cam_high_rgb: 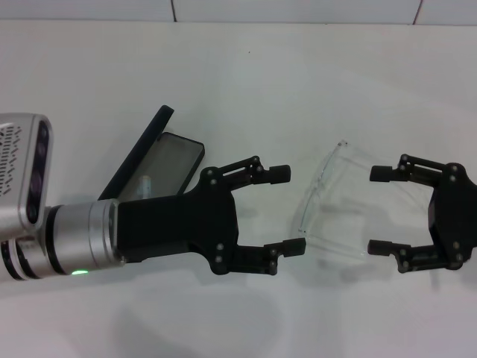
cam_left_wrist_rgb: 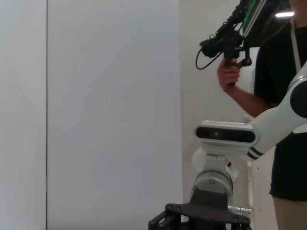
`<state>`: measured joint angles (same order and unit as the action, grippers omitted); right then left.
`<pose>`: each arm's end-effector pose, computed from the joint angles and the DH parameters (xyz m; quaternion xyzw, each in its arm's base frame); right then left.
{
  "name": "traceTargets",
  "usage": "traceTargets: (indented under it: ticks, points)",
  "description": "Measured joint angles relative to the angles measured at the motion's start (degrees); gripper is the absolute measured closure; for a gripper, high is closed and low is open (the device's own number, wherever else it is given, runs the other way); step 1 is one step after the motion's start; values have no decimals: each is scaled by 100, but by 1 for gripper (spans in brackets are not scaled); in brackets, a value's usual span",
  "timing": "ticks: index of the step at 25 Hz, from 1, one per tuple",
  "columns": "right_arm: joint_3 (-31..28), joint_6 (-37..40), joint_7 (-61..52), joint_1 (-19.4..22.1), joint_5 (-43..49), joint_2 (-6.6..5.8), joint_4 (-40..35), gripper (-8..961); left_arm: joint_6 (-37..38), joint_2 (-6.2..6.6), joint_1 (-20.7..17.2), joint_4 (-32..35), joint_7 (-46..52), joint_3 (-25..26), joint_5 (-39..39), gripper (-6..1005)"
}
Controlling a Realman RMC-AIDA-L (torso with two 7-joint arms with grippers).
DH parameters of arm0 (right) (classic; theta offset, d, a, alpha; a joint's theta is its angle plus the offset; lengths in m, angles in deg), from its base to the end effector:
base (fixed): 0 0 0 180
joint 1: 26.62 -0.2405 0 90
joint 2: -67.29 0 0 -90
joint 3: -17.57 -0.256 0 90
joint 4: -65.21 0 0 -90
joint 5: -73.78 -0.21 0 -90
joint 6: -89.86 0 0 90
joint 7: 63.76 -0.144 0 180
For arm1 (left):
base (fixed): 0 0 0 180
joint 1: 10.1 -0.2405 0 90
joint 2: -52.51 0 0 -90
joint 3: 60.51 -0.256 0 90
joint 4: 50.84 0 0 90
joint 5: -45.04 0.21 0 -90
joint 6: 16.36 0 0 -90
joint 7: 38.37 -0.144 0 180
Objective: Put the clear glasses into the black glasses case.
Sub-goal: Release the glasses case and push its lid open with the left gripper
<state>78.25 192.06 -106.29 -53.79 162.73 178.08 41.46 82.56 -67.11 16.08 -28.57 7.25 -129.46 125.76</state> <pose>0.2604 0.2843 0.0111 -0.9356 -0.0553 0.3351 0.0963 -0.2247 0.2627 -0.0526 -0.9117 -0.0112 -0.4063 0.0602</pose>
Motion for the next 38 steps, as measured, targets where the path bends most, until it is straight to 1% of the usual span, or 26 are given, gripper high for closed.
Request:
traceTargets:
  ticks: [6, 13, 15, 16, 17, 19, 21, 22, 24, 26, 28, 29, 30, 32, 36, 38]
  points:
    - [6, -16, 9, 84, 0, 64, -41, 81, 105, 0, -61, -12, -14, -5, 0, 124]
    - [14, -11, 9, 93, -1, 85, -27, 81, 153, -5, -191, 13, -34, -1, 3, 125]
    - [14, -8, 9, 103, -1, 86, -23, 81, 159, -6, -250, 46, -5, 55, -57, 125]
    - [14, -11, 9, 108, -1, 87, -19, 81, 185, 15, -272, 111, 134, 115, -152, 125]
    - [13, -15, 9, 115, -1, 87, -15, 81, 220, 51, -284, 191, 333, 162, -205, 125]
    - [7, -36, 8, 158, -1, 90, -25, 81, 302, 192, -285, 503, 1100, 320, -330, 124]
    - [11, -46, 8, 200, -1, 101, -51, 81, 250, 370, -254, 951, 2143, 500, -289, 124]
    - [14, -48, 10, 214, 6, 110, -63, 81, 90, 456, -243, 1204, 2632, 559, -211, 124]
    - [12, -19, 20, 222, 37, 104, -69, 81, -379, 580, -248, 1719, 3555, 598, 30, 124]
    - [9, 42, 24, 231, 58, 84, -75, 81, -945, 663, -277, 2306, 4429, 602, 455, 124]
    - [0, 86, 25, 248, 63, 70, -76, 81, -1321, 680, -293, 2855, 5084, 628, 1093, 124]
    - [0, 91, 30, 254, 66, 66, -77, 81, -1435, 671, -298, 3080, 5342, 661, 1394, 124]
    - [1, 91, 41, 259, 75, 64, -78, 81, -1519, 618, -300, 3364, 5666, 768, 1820, 124]
    - [1, 86, 78, 274, 114, 65, -78, 81, -1564, 516, -301, 3725, 6006, 939, 2354, 125]
    - [-6, 61, 113, 295, 148, 68, -78, 81, -1595, 159, -313, 4471, 6480, 1219, 3522, 125]
    - [-9, 59, 132, 297, 149, 65, -78, 81, -1597, 31, -356, 4730, 6639, 1228, 3952, 125]
